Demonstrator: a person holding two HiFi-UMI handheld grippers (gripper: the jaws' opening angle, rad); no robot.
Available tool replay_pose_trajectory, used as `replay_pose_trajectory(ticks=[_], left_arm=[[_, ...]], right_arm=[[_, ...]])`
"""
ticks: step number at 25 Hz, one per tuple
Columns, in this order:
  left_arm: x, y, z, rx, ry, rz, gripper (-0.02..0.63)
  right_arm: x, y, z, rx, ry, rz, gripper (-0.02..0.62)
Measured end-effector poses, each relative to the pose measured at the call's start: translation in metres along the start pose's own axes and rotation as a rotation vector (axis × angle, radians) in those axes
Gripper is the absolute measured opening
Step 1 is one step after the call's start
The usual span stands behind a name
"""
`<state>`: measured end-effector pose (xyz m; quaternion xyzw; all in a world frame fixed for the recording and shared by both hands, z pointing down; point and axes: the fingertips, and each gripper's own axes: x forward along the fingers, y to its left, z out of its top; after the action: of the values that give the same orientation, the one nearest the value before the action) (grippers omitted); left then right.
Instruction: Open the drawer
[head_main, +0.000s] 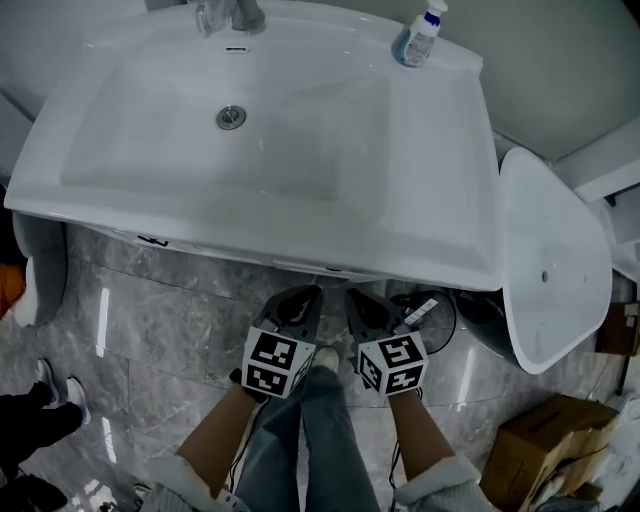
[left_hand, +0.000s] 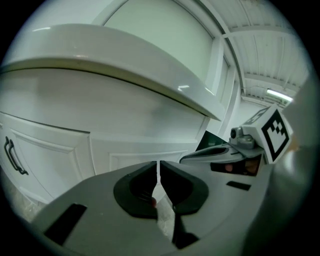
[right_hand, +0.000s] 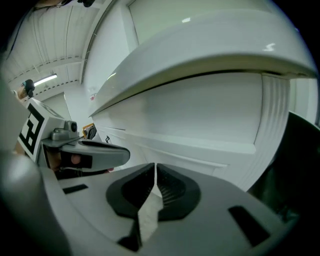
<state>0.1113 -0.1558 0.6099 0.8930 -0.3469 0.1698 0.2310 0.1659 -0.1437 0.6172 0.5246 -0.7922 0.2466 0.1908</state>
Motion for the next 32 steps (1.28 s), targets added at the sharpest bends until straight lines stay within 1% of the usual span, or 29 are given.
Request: replay_pose_trajectory(ticks=[5,8,10,13,17,24,29,32], left_arm=[[0.018,0.011,-0.015,-0.002,0.052,-0.001,0.018],[0.03,0.017,-0.024,-0.006,0.078,0.002,0.021],[0.037,0.02,-0.03,-0.012,0.095,-0.001,0.043],[0.047,0.024,-0.037,0.01,0.124,-0.005,0.093],[0.059,0.029,-0.044,0.056,0.154,-0.007,0.11],[0.08,0.026,-0.047,0.139,0.197,-0.044,0.115],[0.09,0.025,-0.049,0.178,0.216,-0.058,0.115],[0.093,0.025,-0.048,0.198,0.22,-0.08,0.114]], right_arm=[[0.014,-0.012,-0.006,0.01,0.005,-0.019,0.015],[0.022,-0.02,-0.013,0.025,0.018,-0.02,0.051],[0.026,-0.025,-0.019,0.024,0.036,-0.023,0.07],[0.035,-0.029,-0.025,-0.02,0.067,-0.027,0.078],[0.048,-0.033,-0.034,-0.089,0.112,-0.033,0.081],[0.067,-0.033,-0.038,-0.196,0.161,-0.04,0.081],[0.076,-0.038,-0.042,-0.218,0.184,-0.039,0.081],[0.078,-0.036,-0.041,-0.289,0.188,-0.016,0.077]])
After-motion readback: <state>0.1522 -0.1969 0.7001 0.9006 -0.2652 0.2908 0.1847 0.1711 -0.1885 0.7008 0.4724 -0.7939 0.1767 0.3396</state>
